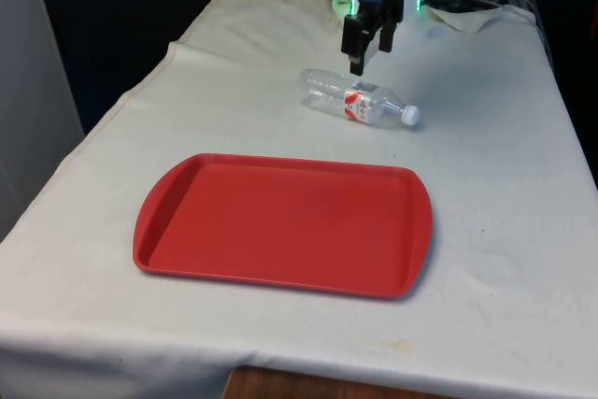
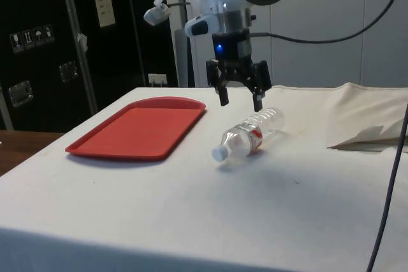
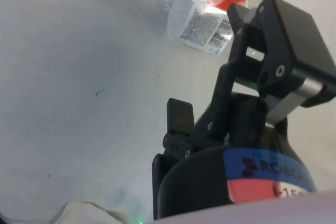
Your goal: Place the bottle upright on the tray.
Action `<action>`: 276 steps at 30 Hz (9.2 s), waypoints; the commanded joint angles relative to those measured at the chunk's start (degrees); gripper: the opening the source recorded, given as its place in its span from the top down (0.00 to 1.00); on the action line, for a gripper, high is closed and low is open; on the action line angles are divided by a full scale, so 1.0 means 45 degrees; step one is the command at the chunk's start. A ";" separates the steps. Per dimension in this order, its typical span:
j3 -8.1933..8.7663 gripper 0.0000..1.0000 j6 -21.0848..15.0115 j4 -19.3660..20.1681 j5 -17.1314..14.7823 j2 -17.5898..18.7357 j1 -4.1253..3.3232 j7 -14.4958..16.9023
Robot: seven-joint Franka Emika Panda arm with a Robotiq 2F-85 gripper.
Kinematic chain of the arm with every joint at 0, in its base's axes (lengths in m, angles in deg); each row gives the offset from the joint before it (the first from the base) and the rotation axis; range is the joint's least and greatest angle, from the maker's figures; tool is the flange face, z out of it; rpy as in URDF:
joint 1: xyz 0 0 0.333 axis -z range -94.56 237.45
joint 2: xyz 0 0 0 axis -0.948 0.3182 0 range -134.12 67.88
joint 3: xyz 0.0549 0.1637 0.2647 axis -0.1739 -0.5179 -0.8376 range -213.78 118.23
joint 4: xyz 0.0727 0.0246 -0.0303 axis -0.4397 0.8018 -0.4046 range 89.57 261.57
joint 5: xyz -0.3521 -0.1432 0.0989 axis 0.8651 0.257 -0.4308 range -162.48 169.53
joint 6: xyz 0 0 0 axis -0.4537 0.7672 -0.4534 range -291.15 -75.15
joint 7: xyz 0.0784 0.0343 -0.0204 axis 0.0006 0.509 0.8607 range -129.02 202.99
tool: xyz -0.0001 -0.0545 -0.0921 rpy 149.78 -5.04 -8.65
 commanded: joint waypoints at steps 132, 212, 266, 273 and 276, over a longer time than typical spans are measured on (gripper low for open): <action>0.0178 0.00 0.0420 -0.0802 0.2865 0.2050 -0.0089 -0.2585; -0.0357 0.00 0.2203 -0.1821 0.4507 0.3018 -0.0280 -0.4622; -0.1044 0.00 0.2979 -0.1923 0.6557 0.3196 -0.0458 -0.7779; -0.1362 0.00 0.3680 -0.2152 0.6710 0.3285 -0.0497 -0.8174; -0.1451 0.00 0.3756 -0.2177 0.6685 0.3272 -0.0420 -0.8174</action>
